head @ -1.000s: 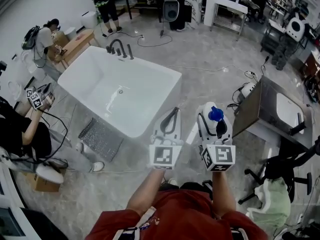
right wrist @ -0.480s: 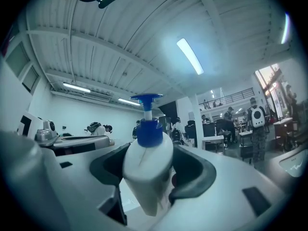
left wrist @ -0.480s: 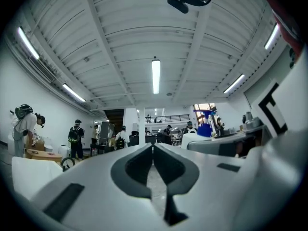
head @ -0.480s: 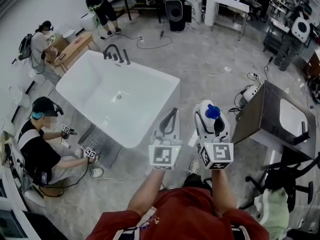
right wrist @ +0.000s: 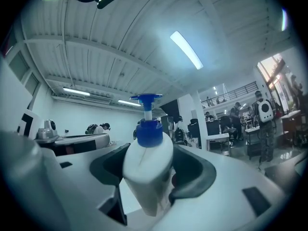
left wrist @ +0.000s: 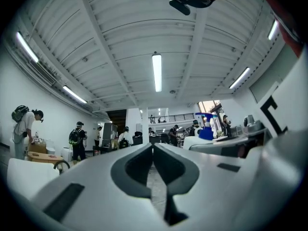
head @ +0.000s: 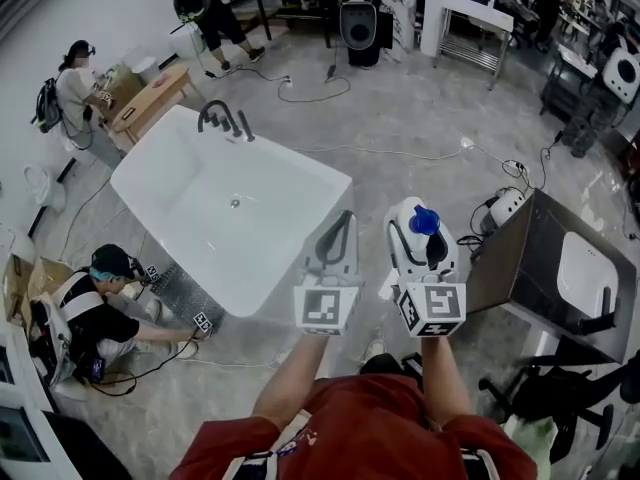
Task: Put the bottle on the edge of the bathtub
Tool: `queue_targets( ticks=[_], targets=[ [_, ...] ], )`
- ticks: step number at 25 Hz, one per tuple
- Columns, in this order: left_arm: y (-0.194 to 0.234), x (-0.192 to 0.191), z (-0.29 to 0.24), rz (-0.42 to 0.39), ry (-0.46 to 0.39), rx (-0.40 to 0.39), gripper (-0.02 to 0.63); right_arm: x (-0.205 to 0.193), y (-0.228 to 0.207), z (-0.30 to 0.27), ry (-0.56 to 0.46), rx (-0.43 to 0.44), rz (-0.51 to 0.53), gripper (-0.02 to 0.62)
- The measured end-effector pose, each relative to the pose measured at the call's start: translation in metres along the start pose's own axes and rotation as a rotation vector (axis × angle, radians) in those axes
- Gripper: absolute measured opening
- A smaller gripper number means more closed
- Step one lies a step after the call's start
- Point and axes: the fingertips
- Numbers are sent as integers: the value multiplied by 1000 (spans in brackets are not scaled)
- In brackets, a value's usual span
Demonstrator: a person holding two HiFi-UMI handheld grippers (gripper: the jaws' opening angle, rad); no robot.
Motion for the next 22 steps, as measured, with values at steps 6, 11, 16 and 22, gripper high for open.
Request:
queue_targets(
  ticks=[6, 11, 16, 22],
  targets=[
    [-14, 0, -55, -1, 9, 30, 18, 4, -54, -30, 3, 21, -6, 282],
    [-20, 7, -82, 28, 23, 53, 18, 9, -82, -47, 4, 38, -19, 281],
    [-25, 3, -103, 43, 52, 59, 18, 2, -100, -61, 23, 49, -33, 281],
    [-15, -6, -126, 52, 52, 68, 18, -5, -109, -87, 38, 56, -35, 281]
  ],
)
Point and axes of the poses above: the fingertips, and each gripper's own axes: z backward along the fingers, y to its left, x out of its top, and after that the axes turned 13 degrees about y, right-handed
